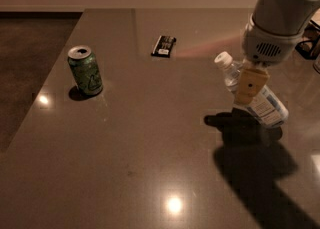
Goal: Knock blue plastic bottle over
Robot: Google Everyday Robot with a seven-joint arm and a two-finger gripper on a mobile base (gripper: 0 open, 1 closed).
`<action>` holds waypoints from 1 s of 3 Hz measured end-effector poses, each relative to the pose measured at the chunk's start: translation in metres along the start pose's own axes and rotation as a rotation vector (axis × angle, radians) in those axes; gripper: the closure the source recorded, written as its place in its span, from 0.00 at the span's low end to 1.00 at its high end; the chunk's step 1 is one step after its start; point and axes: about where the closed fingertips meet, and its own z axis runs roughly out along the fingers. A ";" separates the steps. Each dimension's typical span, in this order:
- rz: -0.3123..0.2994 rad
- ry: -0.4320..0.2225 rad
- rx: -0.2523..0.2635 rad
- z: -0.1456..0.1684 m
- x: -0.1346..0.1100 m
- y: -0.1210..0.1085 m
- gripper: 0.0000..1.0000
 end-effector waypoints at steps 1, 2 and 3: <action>0.012 0.088 0.033 0.019 0.004 -0.004 0.81; -0.001 0.117 0.048 0.025 -0.003 -0.001 0.58; -0.017 0.108 0.042 0.029 -0.013 0.006 0.35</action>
Offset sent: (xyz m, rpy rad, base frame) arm 0.0013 0.0114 -0.0306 -0.1746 0.0283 -0.0105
